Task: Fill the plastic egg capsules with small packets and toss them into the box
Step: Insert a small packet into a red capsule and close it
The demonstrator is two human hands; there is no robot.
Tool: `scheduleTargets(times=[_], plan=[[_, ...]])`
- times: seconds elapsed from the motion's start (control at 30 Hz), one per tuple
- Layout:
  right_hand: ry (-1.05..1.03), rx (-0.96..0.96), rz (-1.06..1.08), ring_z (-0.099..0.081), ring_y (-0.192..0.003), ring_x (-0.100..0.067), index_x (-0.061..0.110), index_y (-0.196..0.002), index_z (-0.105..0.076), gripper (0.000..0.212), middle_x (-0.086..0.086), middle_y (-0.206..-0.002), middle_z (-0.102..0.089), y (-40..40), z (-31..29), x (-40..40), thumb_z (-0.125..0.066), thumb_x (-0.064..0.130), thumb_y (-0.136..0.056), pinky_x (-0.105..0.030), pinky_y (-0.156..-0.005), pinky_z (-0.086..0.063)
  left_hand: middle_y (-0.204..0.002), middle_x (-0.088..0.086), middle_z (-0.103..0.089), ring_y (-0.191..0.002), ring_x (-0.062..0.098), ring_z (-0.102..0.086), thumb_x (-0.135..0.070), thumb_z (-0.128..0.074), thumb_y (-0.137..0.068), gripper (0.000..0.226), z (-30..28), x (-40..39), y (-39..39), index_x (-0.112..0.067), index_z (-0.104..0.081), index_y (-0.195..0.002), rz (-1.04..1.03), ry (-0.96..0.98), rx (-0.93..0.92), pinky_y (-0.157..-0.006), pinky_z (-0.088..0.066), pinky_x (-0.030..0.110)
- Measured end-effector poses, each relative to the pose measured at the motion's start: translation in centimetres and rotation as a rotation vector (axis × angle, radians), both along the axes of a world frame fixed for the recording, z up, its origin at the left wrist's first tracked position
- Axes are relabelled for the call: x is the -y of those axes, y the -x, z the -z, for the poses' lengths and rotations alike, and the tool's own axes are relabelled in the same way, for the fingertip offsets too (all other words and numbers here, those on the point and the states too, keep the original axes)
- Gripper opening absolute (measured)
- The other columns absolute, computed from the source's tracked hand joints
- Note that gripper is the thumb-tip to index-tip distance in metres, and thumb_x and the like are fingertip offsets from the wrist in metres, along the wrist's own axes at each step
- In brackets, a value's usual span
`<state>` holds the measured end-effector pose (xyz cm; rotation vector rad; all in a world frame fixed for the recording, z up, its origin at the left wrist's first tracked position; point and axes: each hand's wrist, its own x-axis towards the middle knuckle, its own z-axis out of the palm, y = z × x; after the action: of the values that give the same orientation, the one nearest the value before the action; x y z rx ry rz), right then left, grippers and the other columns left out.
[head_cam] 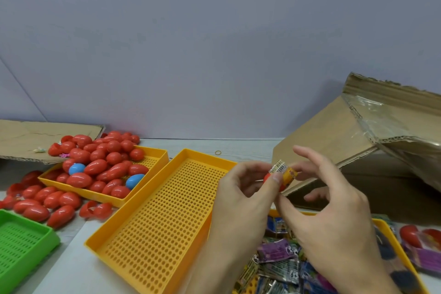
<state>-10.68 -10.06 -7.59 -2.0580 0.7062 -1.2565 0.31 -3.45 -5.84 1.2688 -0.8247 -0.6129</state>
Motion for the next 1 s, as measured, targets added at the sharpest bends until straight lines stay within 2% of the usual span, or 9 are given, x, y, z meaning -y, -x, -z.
scheduleTargets(times=[0.13, 0.27, 0.33, 0.5, 0.67, 0.8, 1.0], plan=[[-0.011, -0.022, -0.027, -0.059, -0.099, 0.003, 0.049, -0.129, -0.052, 0.072, 0.033, -0.109, -0.060, 0.12, 0.18, 0.13, -0.081, 0.032, -0.065, -0.018, -0.078, -0.047, -0.094, -0.001, -0.075, -0.091, 0.012, -0.072, -0.024, -0.065, -0.093, 0.011, -0.08, -0.01, -0.01, -0.017, -0.072, -0.098, 0.045, -0.041, -0.009, -0.086, -0.058, 0.037], [-0.028, -0.023, -0.031, -0.058, -0.087, -0.002, 0.063, -0.120, -0.048, 0.069, 0.031, -0.107, -0.062, 0.26, 0.18, 0.07, -0.076, 0.034, -0.065, -0.012, -0.074, -0.048, -0.085, 0.009, -0.073, -0.087, 0.030, -0.071, -0.029, -0.060, -0.097, 0.019, 0.07, 0.03, 0.18, -0.016, -0.074, -0.093, 0.111, -0.075, 0.056, -0.082, -0.057, 0.054], [-0.035, -0.028, -0.023, -0.058, -0.086, -0.003, 0.062, -0.122, -0.049, 0.070, 0.030, -0.108, -0.063, 0.37, 0.32, 0.16, -0.077, 0.034, -0.065, -0.015, -0.075, -0.049, -0.084, 0.014, -0.072, -0.086, 0.037, -0.069, -0.030, -0.061, -0.097, 0.021, 0.20, 0.05, 0.00, -0.015, -0.074, -0.090, 0.115, -0.078, 0.067, -0.080, -0.055, 0.057], [-0.024, -0.010, -0.008, -0.062, -0.084, -0.007, 0.048, -0.128, -0.056, 0.070, 0.026, -0.107, -0.066, 0.42, 0.61, 0.47, -0.083, 0.023, -0.068, -0.018, -0.071, -0.050, -0.085, 0.012, -0.073, -0.087, 0.033, -0.071, -0.029, -0.061, -0.096, 0.019, 0.28, 0.09, -0.19, -0.018, -0.075, -0.092, 0.127, -0.069, 0.066, -0.081, -0.059, 0.049], [-0.033, 0.030, -0.035, -0.062, -0.086, -0.007, 0.051, -0.124, -0.056, 0.065, 0.025, -0.106, -0.066, 0.26, 0.48, 0.44, -0.077, 0.031, -0.066, -0.013, -0.067, -0.049, -0.097, 0.004, -0.076, -0.091, 0.019, -0.073, -0.021, -0.063, -0.096, 0.016, 0.27, 0.18, -0.08, -0.014, -0.072, -0.107, 0.096, -0.034, 0.055, -0.087, -0.059, 0.042], [-0.041, 0.031, -0.036, -0.062, -0.090, -0.004, 0.051, -0.124, -0.056, 0.065, 0.026, -0.107, -0.066, 0.34, 0.46, 0.54, -0.078, 0.031, -0.066, -0.013, -0.069, -0.050, -0.099, 0.001, -0.076, -0.093, 0.014, -0.073, -0.018, -0.064, -0.094, 0.016, 0.26, 0.24, 0.26, -0.013, -0.069, -0.109, 0.063, 0.011, 0.052, -0.083, -0.059, 0.029], [-0.044, 0.031, -0.027, -0.061, -0.081, -0.006, 0.052, -0.124, -0.056, 0.065, 0.027, -0.104, -0.066, 0.45, 0.38, 0.51, -0.077, 0.040, -0.064, -0.014, -0.066, -0.050, -0.094, 0.002, -0.077, -0.090, 0.015, -0.074, -0.021, -0.065, -0.093, 0.014, 0.24, 0.26, 0.19, -0.013, -0.072, -0.101, 0.054, 0.031, 0.014, -0.082, -0.060, 0.033]])
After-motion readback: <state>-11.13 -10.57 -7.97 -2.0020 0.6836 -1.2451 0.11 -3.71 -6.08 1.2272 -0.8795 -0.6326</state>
